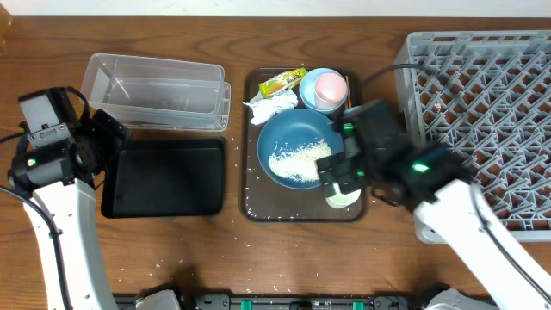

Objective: Sort waste into correct bins and load items into the dishwasher rack
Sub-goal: 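Reach the right gripper to the white paper cup and grasp it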

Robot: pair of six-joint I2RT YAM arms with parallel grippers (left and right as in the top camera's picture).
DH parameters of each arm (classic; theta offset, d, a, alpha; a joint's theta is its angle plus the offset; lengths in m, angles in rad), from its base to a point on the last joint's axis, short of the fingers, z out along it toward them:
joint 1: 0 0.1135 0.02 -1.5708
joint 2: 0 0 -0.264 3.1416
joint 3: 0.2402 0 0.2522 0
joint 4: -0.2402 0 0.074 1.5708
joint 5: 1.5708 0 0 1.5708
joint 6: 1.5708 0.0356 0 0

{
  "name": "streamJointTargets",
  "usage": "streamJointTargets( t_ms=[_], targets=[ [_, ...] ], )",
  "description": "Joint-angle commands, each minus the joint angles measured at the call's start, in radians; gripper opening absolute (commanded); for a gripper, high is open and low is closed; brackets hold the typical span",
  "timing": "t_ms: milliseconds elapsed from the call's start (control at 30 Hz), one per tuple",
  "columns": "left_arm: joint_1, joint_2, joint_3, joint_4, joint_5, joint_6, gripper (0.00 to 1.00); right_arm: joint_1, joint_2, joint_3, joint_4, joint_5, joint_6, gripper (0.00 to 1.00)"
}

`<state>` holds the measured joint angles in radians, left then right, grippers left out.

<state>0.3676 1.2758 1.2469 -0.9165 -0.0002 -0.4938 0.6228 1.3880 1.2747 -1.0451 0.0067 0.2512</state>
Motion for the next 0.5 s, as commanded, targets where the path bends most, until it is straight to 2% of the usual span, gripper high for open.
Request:
streamJointTargets(
  t_ms=[0, 133, 300, 333, 367, 400, 467],
  targets=[
    [0.003, 0.003, 0.021, -0.003, -0.008, -0.001, 0.95, 0.042, 0.073, 0.025, -0.017, 0.09, 0.01, 0.99],
    [0.003, 0.003, 0.021, -0.003, -0.008, -0.001, 0.95, 0.059, 0.151, 0.025, -0.043, 0.062, 0.01, 0.99],
    [0.003, 0.003, 0.021, -0.003, -0.008, -0.001, 0.95, 0.059, 0.208, 0.022, -0.045, -0.068, 0.01, 0.99],
    [0.003, 0.003, 0.021, -0.003, -0.008, -0.001, 0.95, 0.059, 0.218, 0.018, -0.042, -0.068, 0.01, 0.96],
    [0.003, 0.003, 0.021, -0.003, -0.008, -0.001, 0.95, 0.059, 0.226, 0.015, -0.039, -0.06, 0.01, 0.8],
    [0.003, 0.003, 0.021, -0.003, -0.008, -0.001, 0.95, 0.059, 0.237, 0.012, -0.033, -0.056, 0.012, 0.73],
    [0.003, 0.003, 0.021, -0.003, -0.008, -0.001, 0.95, 0.058, 0.256, 0.005, -0.019, -0.056, 0.039, 0.7]
  ],
)
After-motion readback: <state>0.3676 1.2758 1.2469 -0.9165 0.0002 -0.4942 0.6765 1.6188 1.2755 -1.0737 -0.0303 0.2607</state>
